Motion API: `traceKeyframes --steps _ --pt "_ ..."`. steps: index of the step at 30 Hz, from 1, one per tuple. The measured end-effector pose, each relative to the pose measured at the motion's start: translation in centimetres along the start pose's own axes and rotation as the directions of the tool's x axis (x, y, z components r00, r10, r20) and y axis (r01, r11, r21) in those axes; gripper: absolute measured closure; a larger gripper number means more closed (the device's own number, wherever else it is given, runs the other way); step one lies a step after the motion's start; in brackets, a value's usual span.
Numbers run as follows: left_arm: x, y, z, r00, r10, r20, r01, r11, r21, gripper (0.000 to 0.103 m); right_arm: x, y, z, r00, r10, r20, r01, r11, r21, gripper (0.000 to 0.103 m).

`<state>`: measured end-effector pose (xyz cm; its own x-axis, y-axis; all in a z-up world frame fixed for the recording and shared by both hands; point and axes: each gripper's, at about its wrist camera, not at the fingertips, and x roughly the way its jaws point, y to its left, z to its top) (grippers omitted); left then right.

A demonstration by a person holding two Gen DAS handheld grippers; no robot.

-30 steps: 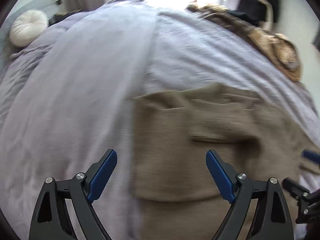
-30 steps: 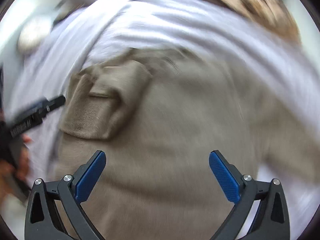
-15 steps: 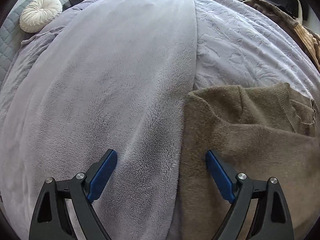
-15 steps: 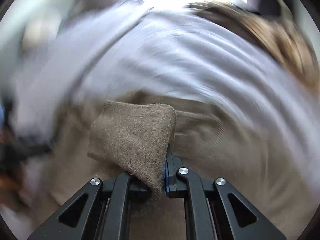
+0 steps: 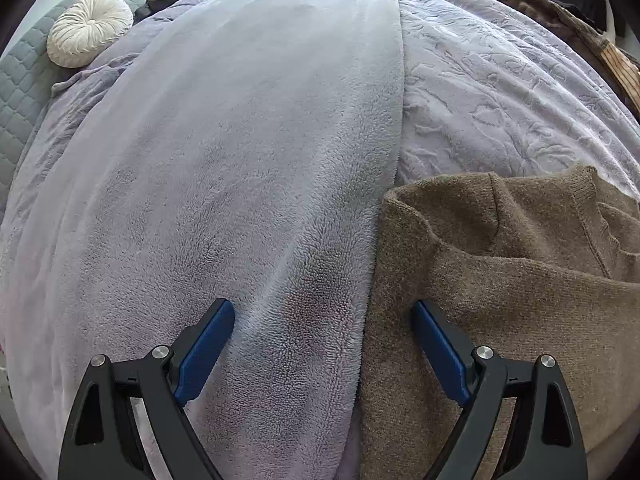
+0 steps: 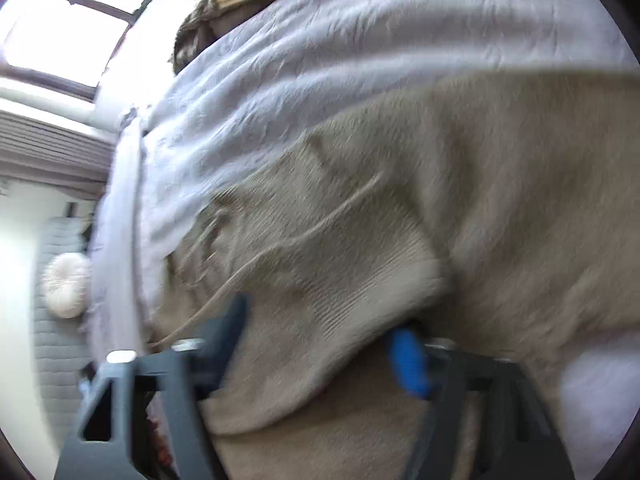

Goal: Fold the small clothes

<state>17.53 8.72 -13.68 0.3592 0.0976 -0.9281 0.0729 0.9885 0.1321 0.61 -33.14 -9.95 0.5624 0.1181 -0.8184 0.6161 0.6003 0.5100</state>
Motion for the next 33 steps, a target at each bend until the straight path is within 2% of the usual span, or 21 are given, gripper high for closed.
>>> traceKeyframes --steps 2,4,6,7,8,10,11,13,15,16,19,20,21,22,25,27,29,30,31,33 --pt "-0.4 0.8 0.5 1.000 -0.008 -0.013 0.007 1.000 -0.007 0.012 0.1 -1.0 0.3 0.996 -0.087 0.027 0.086 0.996 0.033 0.061" --pt "-1.4 1.9 0.8 1.000 -0.030 -0.007 0.030 0.999 -0.017 0.012 -1.0 -3.2 0.3 0.996 -0.087 0.028 0.082 0.987 0.137 0.060" --pt "-2.7 3.2 1.0 0.997 -0.078 0.016 0.078 0.997 -0.025 0.012 -1.5 -3.9 -0.8 1.000 0.017 0.006 -0.018 0.983 0.185 0.057" --pt "-3.3 3.7 1.1 0.995 -0.097 0.022 0.097 0.995 -0.025 0.012 -1.4 -3.1 -1.8 0.994 0.104 -0.031 -0.097 0.981 0.168 0.057" --pt "-3.7 4.1 1.1 0.994 -0.103 0.023 0.103 0.994 -0.022 0.012 -0.9 -1.4 -3.2 0.979 0.182 -0.089 -0.169 0.977 0.133 0.055" --pt "-4.8 4.7 0.7 0.994 -0.109 0.023 0.109 0.994 -0.008 0.012 1.1 2.4 -6.3 0.933 0.294 -0.210 -0.282 0.956 0.086 0.054" --pt "-5.1 4.9 0.6 0.994 -0.109 0.025 0.109 0.994 -0.002 0.012 3.1 5.1 -8.6 0.884 0.363 -0.296 -0.353 0.931 0.089 0.054" --pt "-6.1 5.5 0.0 0.993 -0.118 0.031 0.118 0.993 0.000 0.012 6.6 8.9 -12.3 0.807 0.433 -0.403 -0.421 0.899 0.122 0.054" --pt "-6.6 6.3 -0.6 0.992 -0.127 0.026 0.127 0.992 0.000 0.012 9.7 11.8 -15.3 0.767 0.450 -0.456 -0.435 0.889 0.146 0.054" --pt "-6.7 6.7 -1.2 0.992 -0.128 0.020 0.128 0.992 -0.001 0.012 11.3 13.0 -16.5 0.767 0.445 -0.461 -0.425 0.892 0.154 0.054" --pt "-6.5 8.5 -2.7 0.985 -0.168 -0.030 0.167 0.985 -0.039 0.012 13.5 14.1 -17.9 0.797 0.443 -0.411 -0.399 0.897 0.193 0.055" --pt "-6.4 9.2 -3.0 0.982 -0.186 -0.044 0.184 0.981 -0.060 0.012 13.7 14.4 -17.9 0.807 0.438 -0.396 -0.391 0.899 0.198 0.065" --pt "-6.4 9.5 -3.5 0.979 -0.200 -0.046 0.196 0.978 -0.071 0.012 13.7 14.5 -18.2 0.807 0.443 -0.390 -0.394 0.896 0.202 0.095" --pt "-6.6 10.0 -3.9 0.977 -0.212 -0.037 0.208 0.975 -0.083 0.012 13.6 14.9 -18.1 0.797 0.457 -0.395 -0.409 0.889 0.204 0.097" --pt "-6.7 10.3 -4.6 0.977 -0.212 -0.004 0.211 0.974 -0.088 0.012 14.3 17.0 -18.5 0.790 0.448 -0.419 -0.431 0.891 0.139 0.097" --pt "-6.2 9.7 -4.6 0.976 -0.217 -0.024 0.215 0.973 -0.088 0.012 15.8 17.2 -18.4 0.796 0.401 -0.453 -0.395 0.912 0.114 0.097" --pt "-5.9 8.9 -4.4 0.974 -0.222 -0.036 0.219 0.973 -0.077 0.012 16.4 16.8 -18.2 0.790 0.380 -0.480 -0.366 0.922 0.127 0.096" --pt "-5.7 8.1 -4.3 0.973 -0.229 -0.041 0.226 0.972 -0.063 0.012 15.7 16.5 -17.8 0.786 0.378 -0.490 -0.363 0.923 0.129 0.092" --pt "-5.6 7.4 -4.2 0.973 -0.228 -0.037 0.226 0.973 -0.049 0.012 14.7 16.3 -17.3 0.791 0.358 -0.496 -0.355 0.929 0.105 0.086" --pt "-5.6 5.9 -3.8 0.975 -0.221 -0.016 0.220 0.975 -0.014 0.012 11.2 15.0 -15.6 0.823 0.342 -0.454 -0.362 0.931 0.044 0.061"
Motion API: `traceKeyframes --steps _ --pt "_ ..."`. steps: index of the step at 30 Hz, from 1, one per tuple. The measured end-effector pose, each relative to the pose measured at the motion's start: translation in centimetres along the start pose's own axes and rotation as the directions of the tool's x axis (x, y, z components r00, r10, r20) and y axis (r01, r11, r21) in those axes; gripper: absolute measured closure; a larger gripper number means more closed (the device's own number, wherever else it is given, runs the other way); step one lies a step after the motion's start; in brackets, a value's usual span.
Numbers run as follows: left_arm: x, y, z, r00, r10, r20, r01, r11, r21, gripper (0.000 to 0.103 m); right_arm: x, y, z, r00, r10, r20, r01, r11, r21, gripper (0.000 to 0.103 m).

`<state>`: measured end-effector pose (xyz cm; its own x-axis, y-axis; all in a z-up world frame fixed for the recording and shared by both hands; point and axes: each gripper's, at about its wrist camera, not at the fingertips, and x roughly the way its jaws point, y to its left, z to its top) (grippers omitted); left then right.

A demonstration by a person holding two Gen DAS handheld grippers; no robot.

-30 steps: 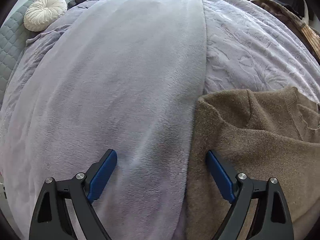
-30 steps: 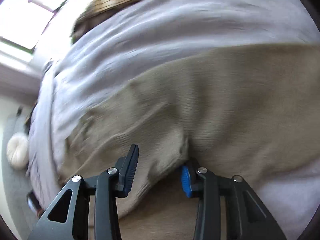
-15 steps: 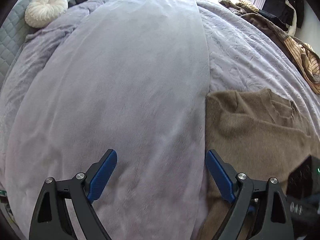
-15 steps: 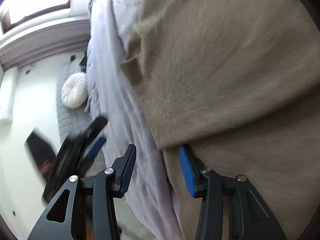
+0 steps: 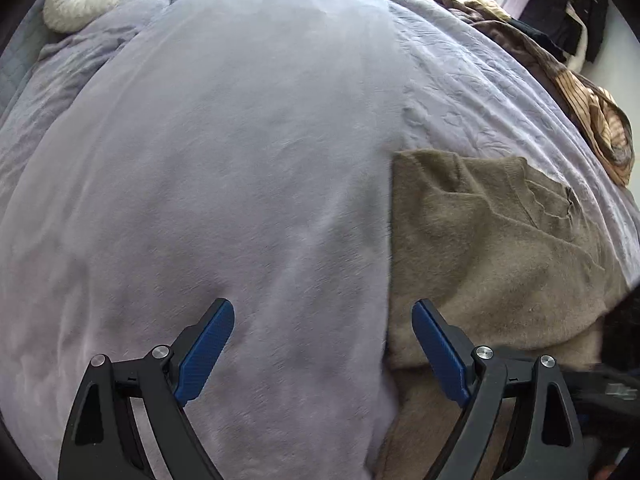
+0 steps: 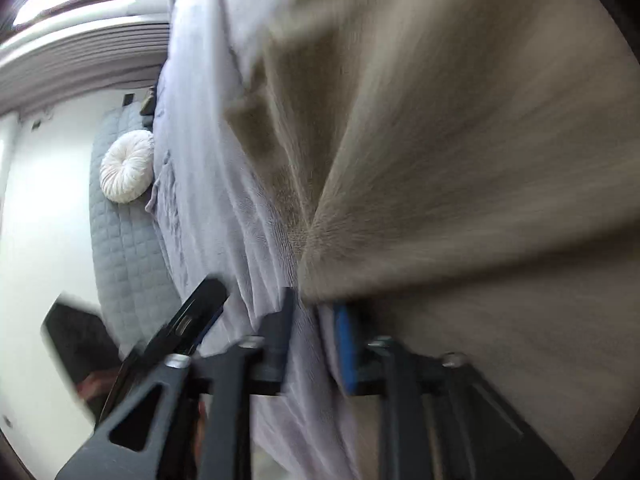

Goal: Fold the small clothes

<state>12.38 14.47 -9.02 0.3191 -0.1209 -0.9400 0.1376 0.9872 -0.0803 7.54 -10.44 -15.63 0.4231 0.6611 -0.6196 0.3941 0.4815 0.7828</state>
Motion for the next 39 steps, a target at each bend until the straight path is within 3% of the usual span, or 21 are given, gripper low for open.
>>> traceKeyframes --steps 2,5,6,7,9,10,11,12,14,17,19,21,24,28,30,32,36,39 --pt "0.7 -1.8 0.6 1.000 0.003 0.009 -0.003 0.999 0.038 0.012 -4.7 -1.1 0.1 0.991 -0.059 0.118 0.061 0.998 -0.014 0.058" --pt "2.3 -4.4 1.9 1.000 0.018 0.020 -0.019 0.997 0.071 0.012 -13.3 -5.1 1.4 0.918 -0.239 0.317 0.214 0.970 0.114 0.058" --pt "2.8 -5.1 2.2 0.999 0.029 0.023 -0.031 0.997 0.077 0.012 -16.0 -7.0 2.1 0.887 -0.277 0.369 0.224 0.958 0.180 0.058" --pt "3.2 -5.6 2.5 0.999 0.038 0.023 -0.040 0.996 0.081 0.012 -17.6 -8.3 2.8 0.872 -0.298 0.389 0.221 0.948 0.230 0.058" --pt "4.5 -6.6 2.9 0.996 0.080 0.024 -0.082 0.992 0.094 0.012 -19.9 -10.8 4.2 0.860 -0.289 0.420 0.172 0.940 0.294 0.058" --pt "4.9 -6.9 2.9 0.995 0.102 0.021 -0.104 0.990 0.097 0.012 -20.5 -11.3 5.0 0.860 -0.285 0.424 0.162 0.939 0.303 0.061" --pt "5.4 -7.1 2.9 0.992 0.125 0.020 -0.127 0.987 0.102 0.012 -21.0 -11.3 6.0 0.860 -0.279 0.428 0.165 0.944 0.285 0.088" --pt "5.7 -7.2 2.9 0.991 0.135 0.020 -0.136 0.985 0.102 0.012 -21.5 -10.8 6.6 0.856 -0.283 0.432 0.193 0.951 0.241 0.095" --pt "6.2 -7.1 2.7 0.990 0.142 0.024 -0.143 0.985 0.098 0.012 -22.1 -8.6 7.2 0.826 -0.310 0.471 0.302 0.949 0.095 0.095" --pt "6.6 -7.2 2.5 0.986 0.165 0.035 -0.168 0.980 0.109 0.012 -22.1 -8.7 7.6 0.807 -0.393 0.441 0.432 0.902 0.012 0.095" --pt "6.5 -7.1 2.5 0.984 0.177 0.025 -0.179 0.978 0.111 0.012 -22.4 -10.8 7.5 0.793 -0.472 0.385 0.494 0.868 0.047 0.094" --pt "6.1 -7.2 2.7 0.982 0.189 0.013 -0.189 0.975 0.113 0.012 -23.1 -11.2 6.7 0.797 -0.466 0.386 0.465 0.879 0.101 0.090" --pt "4.9 -7.5 2.3 0.980 0.199 0.000 -0.198 0.971 0.132 0.012 -25.4 -11.8 5.6 0.765 -0.523 0.376 0.497 0.851 0.170 0.086" --pt "2.8 -8.4 0.8 0.985 0.172 -0.033 -0.165 0.974 0.154 0.012 -28.0 -13.3 3.3 0.797 -0.505 0.331 0.468 0.863 0.188 0.082" --pt "1.6 -9.3 -0.2 0.986 0.158 -0.048 -0.148 0.975 0.166 0.012 -28.1 -13.3 2.5 0.802 -0.504 0.322 0.467 0.864 0.188 0.064" --pt "0.5 -10.1 -1.2 0.989 0.135 -0.063 -0.123 0.978 0.171 0.012 -28.8 -13.4 1.1 0.805 -0.502 0.317 0.468 0.865 0.180 0.058" --pt "-1.4 -12.2 -3.2 0.990 0.098 -0.106 -0.077 0.980 0.181 0.012 -28.9 -12.0 -1.0 0.820 -0.495 0.288 0.474 0.868 0.146 0.058" --pt "-3.1 -14.2 -4.7 0.990 0.073 -0.125 -0.049 0.981 0.185 0.012 -28.6 -10.5 -2.3 0.813 -0.518 0.268 0.514 0.853 0.089 0.058"
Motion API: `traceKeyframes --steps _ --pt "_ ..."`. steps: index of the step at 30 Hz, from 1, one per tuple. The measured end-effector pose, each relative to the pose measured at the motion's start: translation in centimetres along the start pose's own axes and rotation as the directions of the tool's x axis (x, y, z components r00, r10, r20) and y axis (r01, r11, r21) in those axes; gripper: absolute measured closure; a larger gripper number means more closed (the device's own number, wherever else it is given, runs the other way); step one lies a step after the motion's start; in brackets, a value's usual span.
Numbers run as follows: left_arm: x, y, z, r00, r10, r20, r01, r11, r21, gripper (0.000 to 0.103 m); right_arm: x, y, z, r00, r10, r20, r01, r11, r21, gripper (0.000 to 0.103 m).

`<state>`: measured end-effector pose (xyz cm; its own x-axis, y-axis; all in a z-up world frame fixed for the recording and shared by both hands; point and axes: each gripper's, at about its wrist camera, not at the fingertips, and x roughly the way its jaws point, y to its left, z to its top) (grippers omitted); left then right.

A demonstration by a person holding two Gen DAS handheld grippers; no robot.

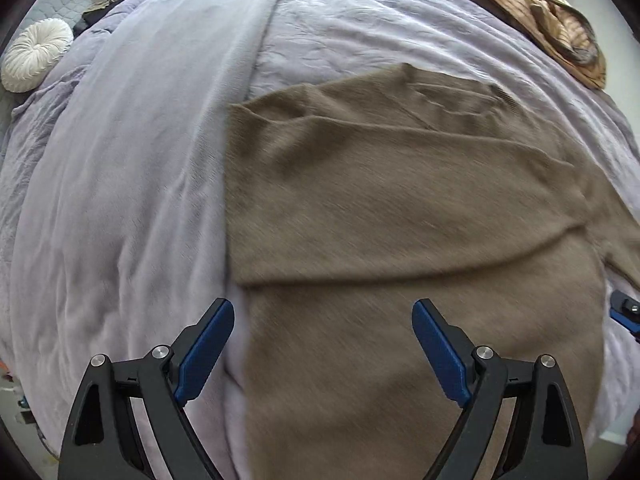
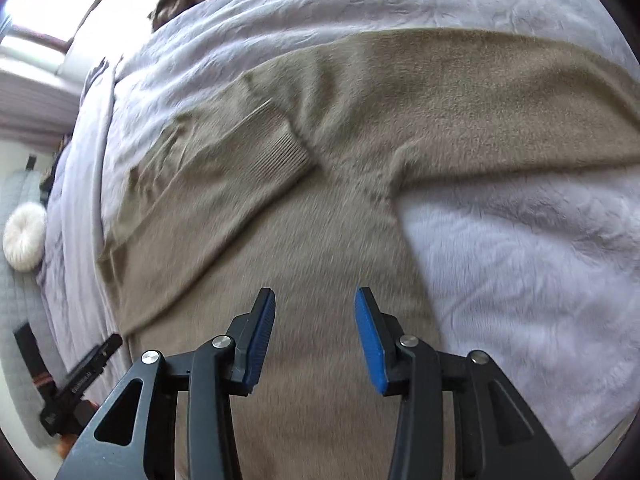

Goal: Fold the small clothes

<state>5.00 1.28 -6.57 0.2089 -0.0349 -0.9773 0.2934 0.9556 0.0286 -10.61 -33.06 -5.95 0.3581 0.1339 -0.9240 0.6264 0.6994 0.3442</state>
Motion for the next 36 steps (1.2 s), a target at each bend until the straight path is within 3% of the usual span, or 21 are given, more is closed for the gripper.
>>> traceKeyframes --steps 6,13,26,36 --pt "-2.2 -2.5 -1.8 0.999 -0.017 -0.037 0.018 1.000 0.025 0.012 -1.4 3.3 -2.2 0.997 -0.071 -0.001 0.070 0.983 -0.167 0.058" --pt "-4.4 -4.9 -3.6 0.998 -0.040 -0.047 0.043 0.998 0.048 0.012 -2.4 4.6 -3.9 0.997 -0.072 -0.021 0.065 0.970 -0.236 0.052" --pt "-5.1 -9.9 -4.3 0.996 -0.015 -0.084 0.022 0.995 0.094 0.012 -2.4 2.5 -4.3 0.997 -0.038 -0.066 0.022 0.974 -0.226 0.052" --pt "-3.9 -16.0 -4.6 0.989 -0.032 -0.141 0.050 0.991 0.125 0.012 -2.8 -2.3 -2.8 0.997 -0.014 -0.075 0.000 0.985 -0.174 0.052"
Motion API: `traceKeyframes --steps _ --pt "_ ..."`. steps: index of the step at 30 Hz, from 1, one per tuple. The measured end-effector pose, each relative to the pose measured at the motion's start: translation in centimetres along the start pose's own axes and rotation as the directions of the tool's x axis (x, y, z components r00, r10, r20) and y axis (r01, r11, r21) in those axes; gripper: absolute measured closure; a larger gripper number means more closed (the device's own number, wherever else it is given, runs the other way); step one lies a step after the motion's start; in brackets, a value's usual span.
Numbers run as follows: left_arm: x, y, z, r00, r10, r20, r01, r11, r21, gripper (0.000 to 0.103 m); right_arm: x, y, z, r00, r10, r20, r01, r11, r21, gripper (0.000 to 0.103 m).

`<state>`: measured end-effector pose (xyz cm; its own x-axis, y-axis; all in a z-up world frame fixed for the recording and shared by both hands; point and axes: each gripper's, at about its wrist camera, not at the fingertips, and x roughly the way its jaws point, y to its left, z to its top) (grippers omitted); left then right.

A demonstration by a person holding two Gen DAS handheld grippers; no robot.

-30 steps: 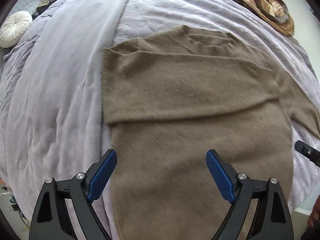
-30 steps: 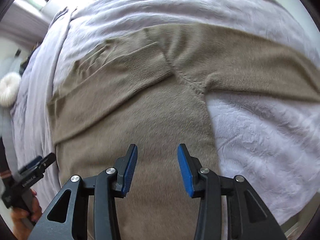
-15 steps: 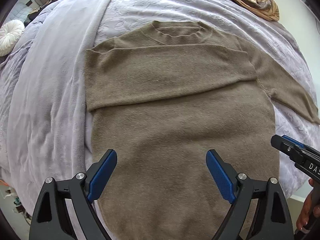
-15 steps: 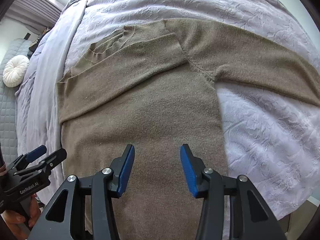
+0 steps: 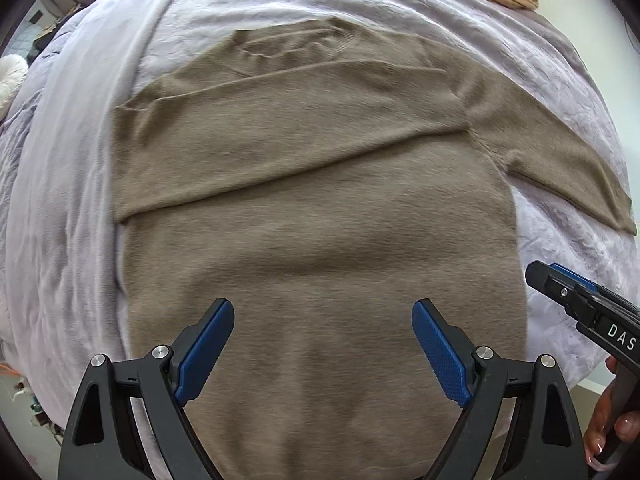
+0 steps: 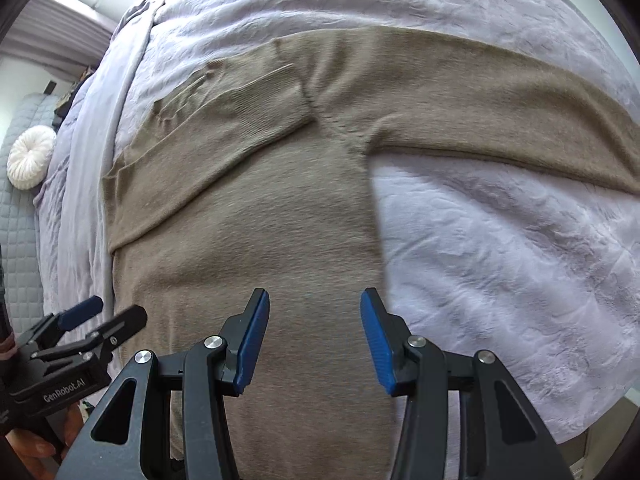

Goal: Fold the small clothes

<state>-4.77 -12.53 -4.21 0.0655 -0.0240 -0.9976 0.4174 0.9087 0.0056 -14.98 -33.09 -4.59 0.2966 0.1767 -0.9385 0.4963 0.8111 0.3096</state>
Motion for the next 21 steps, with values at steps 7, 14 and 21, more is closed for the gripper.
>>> traceKeyframes --steps 7,14,21 --pt "1.2 -4.9 1.0 0.999 -0.042 -0.027 0.043 0.998 0.048 0.012 -0.9 -5.9 0.4 0.998 0.036 0.043 -0.041 0.991 0.126 0.052" --pt "2.3 -8.5 2.5 0.998 -0.052 -0.023 0.054 0.994 0.092 0.012 -2.3 -15.0 1.2 0.985 0.071 0.160 -0.124 0.927 0.353 0.052" --pt "4.0 -10.4 4.1 0.999 -0.043 -0.023 0.045 0.991 0.124 0.012 -3.1 -25.3 1.1 0.910 0.090 0.404 -0.339 0.723 0.603 0.052"
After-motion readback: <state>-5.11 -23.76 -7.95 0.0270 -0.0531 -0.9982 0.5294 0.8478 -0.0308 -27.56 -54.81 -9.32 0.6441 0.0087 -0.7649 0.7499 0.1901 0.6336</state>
